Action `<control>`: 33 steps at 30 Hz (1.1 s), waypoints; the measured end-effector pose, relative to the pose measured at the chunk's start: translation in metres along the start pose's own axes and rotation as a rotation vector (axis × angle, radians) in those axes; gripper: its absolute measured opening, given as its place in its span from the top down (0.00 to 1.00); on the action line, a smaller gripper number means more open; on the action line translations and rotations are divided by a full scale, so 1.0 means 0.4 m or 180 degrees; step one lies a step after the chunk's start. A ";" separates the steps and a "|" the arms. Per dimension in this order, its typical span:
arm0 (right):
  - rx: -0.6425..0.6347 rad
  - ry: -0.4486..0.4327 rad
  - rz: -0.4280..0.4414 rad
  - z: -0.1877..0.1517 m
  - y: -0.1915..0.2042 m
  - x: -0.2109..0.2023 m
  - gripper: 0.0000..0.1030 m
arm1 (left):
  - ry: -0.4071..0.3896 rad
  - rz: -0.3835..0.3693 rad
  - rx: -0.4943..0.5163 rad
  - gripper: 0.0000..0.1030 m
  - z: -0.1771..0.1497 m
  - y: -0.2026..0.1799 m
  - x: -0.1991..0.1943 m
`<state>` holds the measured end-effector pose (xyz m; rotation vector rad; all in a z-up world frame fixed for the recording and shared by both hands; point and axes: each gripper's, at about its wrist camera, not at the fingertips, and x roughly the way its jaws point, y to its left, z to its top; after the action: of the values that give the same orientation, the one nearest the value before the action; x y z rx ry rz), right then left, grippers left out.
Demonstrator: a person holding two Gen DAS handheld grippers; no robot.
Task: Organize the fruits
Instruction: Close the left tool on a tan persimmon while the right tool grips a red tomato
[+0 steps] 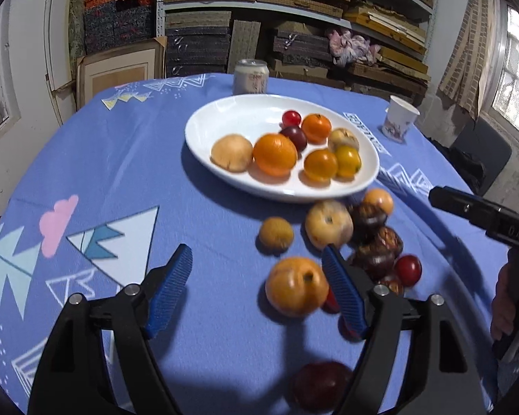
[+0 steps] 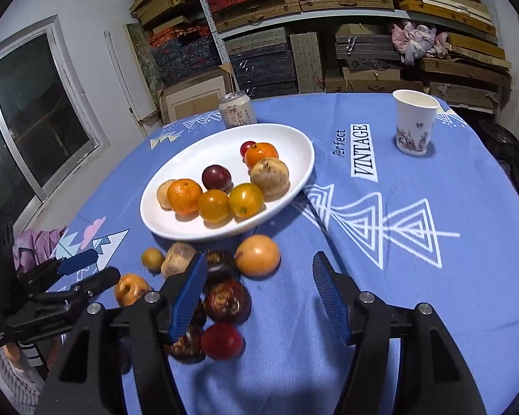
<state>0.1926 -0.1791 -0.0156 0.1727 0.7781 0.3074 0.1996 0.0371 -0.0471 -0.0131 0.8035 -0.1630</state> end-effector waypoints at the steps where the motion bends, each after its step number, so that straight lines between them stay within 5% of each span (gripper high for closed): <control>1: 0.0003 0.0005 -0.0014 -0.007 -0.002 -0.003 0.36 | 0.0027 0.0018 0.0021 0.25 -0.008 -0.004 0.004; 14: 0.0043 -0.0004 0.0055 -0.014 -0.010 -0.023 0.34 | 0.0215 0.0083 0.0093 0.17 -0.029 -0.009 0.065; 16: 0.0039 0.0002 0.0059 -0.013 -0.010 -0.022 0.34 | 0.0214 0.0057 0.0032 0.21 -0.028 0.006 0.062; 22: -0.0003 0.0104 0.0014 -0.024 -0.008 -0.010 0.34 | 0.0256 0.0139 -0.0020 0.55 -0.044 0.039 0.049; 29: -0.0492 0.0326 -0.0143 -0.087 0.055 0.017 0.34 | 0.0227 0.0324 -0.0647 0.57 -0.031 0.169 0.040; 33: -0.0688 0.0425 -0.0149 -0.112 0.086 0.030 0.43 | 0.0216 0.0436 -0.0512 0.57 -0.030 0.150 0.042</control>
<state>0.1615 -0.1409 -0.0456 -0.0701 0.8735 0.3589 0.2107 0.0943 -0.0720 -0.1044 0.8807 0.0311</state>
